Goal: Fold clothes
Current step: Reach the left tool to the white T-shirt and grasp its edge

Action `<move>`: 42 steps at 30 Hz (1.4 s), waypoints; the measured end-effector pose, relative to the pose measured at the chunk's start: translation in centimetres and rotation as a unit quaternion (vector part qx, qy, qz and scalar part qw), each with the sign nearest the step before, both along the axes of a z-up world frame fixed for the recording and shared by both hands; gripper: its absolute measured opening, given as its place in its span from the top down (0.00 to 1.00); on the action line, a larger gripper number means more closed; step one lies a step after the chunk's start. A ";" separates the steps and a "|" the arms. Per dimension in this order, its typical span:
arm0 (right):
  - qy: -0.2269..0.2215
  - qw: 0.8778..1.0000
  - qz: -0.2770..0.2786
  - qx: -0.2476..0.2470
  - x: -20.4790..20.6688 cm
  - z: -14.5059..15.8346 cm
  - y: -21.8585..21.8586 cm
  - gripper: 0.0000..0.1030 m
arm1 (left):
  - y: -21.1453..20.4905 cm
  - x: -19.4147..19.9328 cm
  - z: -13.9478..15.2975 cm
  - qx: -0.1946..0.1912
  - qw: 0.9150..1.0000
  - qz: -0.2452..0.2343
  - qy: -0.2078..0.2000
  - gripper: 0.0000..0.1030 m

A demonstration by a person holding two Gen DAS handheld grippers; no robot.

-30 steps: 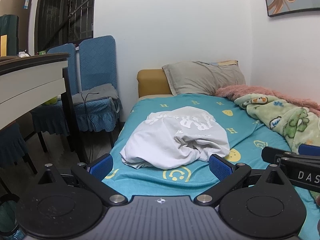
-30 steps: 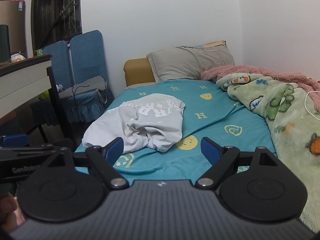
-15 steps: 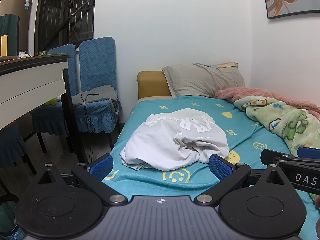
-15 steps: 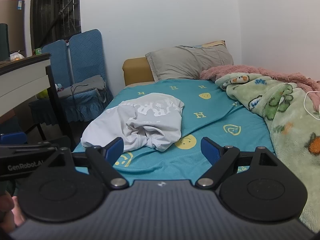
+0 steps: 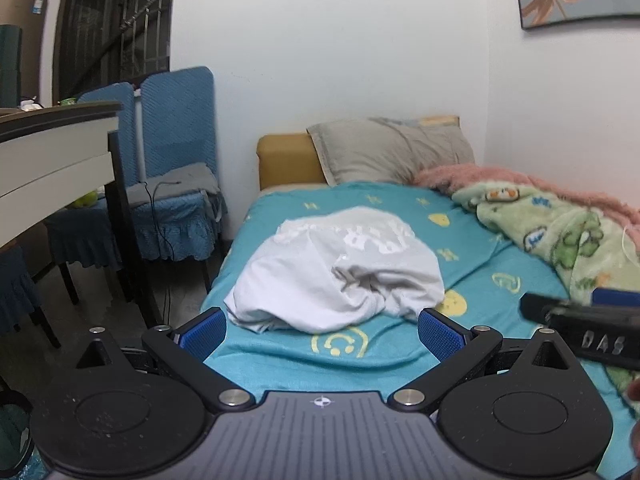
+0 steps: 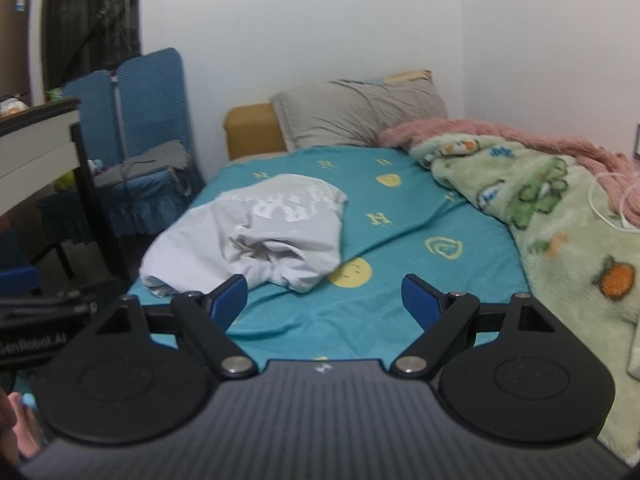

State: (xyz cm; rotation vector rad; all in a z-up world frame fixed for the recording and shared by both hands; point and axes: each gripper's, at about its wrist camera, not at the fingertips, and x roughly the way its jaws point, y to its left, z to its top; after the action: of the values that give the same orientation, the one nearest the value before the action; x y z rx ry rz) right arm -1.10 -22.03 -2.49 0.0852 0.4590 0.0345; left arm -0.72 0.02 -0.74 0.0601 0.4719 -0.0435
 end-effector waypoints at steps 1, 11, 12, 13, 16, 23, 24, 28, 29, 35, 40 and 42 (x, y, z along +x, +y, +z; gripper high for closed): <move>0.006 1.000 -0.006 0.002 0.1 0.0 -0.1 0.17 | -0.2 0.3 -0.5 0.007 1.000 -0.007 0.009 0.00; 0.036 0.998 -0.051 0.026 1.4 -1.3 -2.3 0.17 | -3.8 8.9 -4.9 0.028 0.991 -0.054 0.120 0.09; 0.042 0.997 -0.055 0.026 1.8 -1.7 -2.5 0.17 | -4.2 10.3 -5.5 0.027 0.989 -0.055 0.131 0.13; 0.048 0.997 -0.059 0.027 2.3 -2.0 -2.6 0.17 | -4.6 11.7 -6.1 0.025 0.988 -0.055 0.141 0.16; 0.063 0.995 -0.072 0.040 3.5 -2.9 -3.2 0.17 | -5.7 15.7 -7.8 0.018 0.987 -0.048 0.153 0.24; 0.090 0.987 -0.105 0.085 6.3 -4.9 -5.2 0.17 | -7.1 22.8 -11.9 0.078 0.990 -0.030 0.113 0.48; 0.091 0.986 -0.108 0.089 6.8 -5.3 -5.4 0.17 | -6.9 23.6 -12.4 0.077 0.990 -0.018 0.114 0.59; 0.117 0.984 -0.102 0.084 9.1 -6.9 -5.1 0.17 | -6.0 25.0 -13.1 0.061 0.992 -0.023 0.109 0.92; 0.115 0.985 -0.099 0.079 9.3 -7.1 -4.9 0.17 | -5.8 24.7 -12.7 0.057 0.992 -0.028 0.105 0.93; 0.108 0.987 -0.095 0.076 10.0 -7.6 -4.9 0.17 | -4.0 20.6 -7.5 0.023 0.996 -0.067 0.058 0.97; 0.085 0.988 -0.098 0.078 9.1 -6.8 -4.8 0.17 | -1.1 14.7 -2.3 -0.018 0.996 -0.087 0.030 0.98; 0.070 0.991 -0.093 0.072 8.5 -6.2 -4.7 0.17 | 0.1 12.3 -0.7 -0.040 0.994 -0.096 0.017 0.98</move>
State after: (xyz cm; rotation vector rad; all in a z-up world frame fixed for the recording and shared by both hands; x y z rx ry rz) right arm 7.38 -26.69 -8.66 0.2730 0.5870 -0.1235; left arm 11.55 0.10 -1.44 0.0261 0.4975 -0.2528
